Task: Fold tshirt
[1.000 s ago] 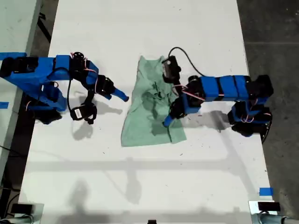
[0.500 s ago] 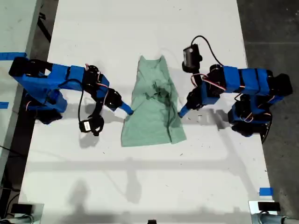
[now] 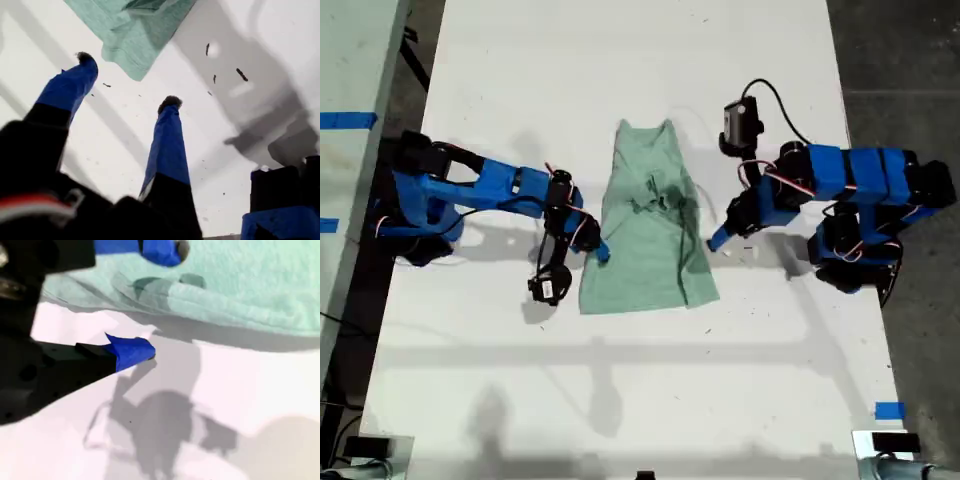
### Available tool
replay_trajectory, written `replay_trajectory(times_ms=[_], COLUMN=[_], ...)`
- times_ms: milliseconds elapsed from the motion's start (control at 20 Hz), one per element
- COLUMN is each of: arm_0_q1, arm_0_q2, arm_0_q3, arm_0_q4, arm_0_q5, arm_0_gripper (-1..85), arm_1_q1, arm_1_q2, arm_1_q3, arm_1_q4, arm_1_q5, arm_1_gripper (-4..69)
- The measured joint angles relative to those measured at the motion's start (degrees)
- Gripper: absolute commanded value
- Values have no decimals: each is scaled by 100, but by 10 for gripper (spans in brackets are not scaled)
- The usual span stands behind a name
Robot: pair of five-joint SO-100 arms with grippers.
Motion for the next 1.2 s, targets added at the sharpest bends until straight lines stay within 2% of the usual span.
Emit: replay_trajectory(times_ms=[200, 450, 650, 800, 950, 1000, 1050, 1200], arm_0_q1=[0, -272, -545, -466, -352, -343, -343, -360], arm_0_q2=[-26, 984, 2171, 1011, -1028, -1477, -1661, -1969], arm_0_q3=[-9, 668, 1292, -53, -2558, -3138, -3401, -3674], arm_0_q4=[26, 659, 360, 606, 1389, 1283, 1318, 1257], arm_0_q5=[-26, -53, -35, 70, 202, 290, 308, 501], arm_0_gripper=[1, 0, 0, 0, 3, 85, 258, 352], arm_1_q1=[0, 0, 26, 70, 79, 79, 79, 70], arm_1_q2=[510, 879, 888, 888, 888, 888, 888, 888], arm_1_q3=[615, 940, 984, 984, 1002, 1011, 1020, 1107], arm_1_q4=[-255, -404, -413, -554, -580, -580, -580, -659], arm_1_q5=[97, 141, 114, 123, 123, 132, 141, 211], arm_1_gripper=[265, 258, 251, 247, 245, 245, 244, 242])
